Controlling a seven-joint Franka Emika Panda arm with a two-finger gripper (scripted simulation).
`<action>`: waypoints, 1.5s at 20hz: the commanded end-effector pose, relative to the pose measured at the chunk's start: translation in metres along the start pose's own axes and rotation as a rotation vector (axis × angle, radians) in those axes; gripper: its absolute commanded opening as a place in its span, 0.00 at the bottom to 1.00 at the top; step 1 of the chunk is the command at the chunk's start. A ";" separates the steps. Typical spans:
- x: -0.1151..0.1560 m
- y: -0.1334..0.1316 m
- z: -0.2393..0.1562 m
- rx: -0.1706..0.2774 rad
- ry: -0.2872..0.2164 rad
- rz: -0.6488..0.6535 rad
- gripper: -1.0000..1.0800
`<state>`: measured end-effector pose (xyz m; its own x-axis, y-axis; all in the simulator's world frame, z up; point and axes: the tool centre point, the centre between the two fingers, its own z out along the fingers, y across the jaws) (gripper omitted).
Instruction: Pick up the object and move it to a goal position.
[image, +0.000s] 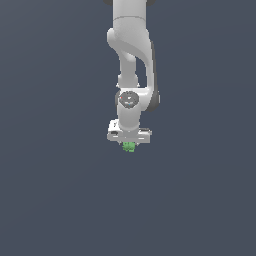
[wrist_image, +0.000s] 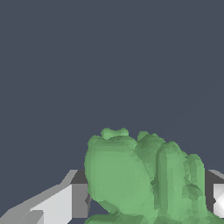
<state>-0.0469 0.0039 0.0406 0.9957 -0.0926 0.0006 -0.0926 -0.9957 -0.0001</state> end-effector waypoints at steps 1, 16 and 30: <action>0.000 0.000 0.000 0.000 0.000 0.000 0.00; -0.021 0.081 -0.042 0.001 0.000 0.000 0.00; -0.040 0.175 -0.091 0.001 -0.001 0.000 0.00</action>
<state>-0.1022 -0.1624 0.1292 0.9955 -0.0949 0.0008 -0.0949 -0.9955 -0.0007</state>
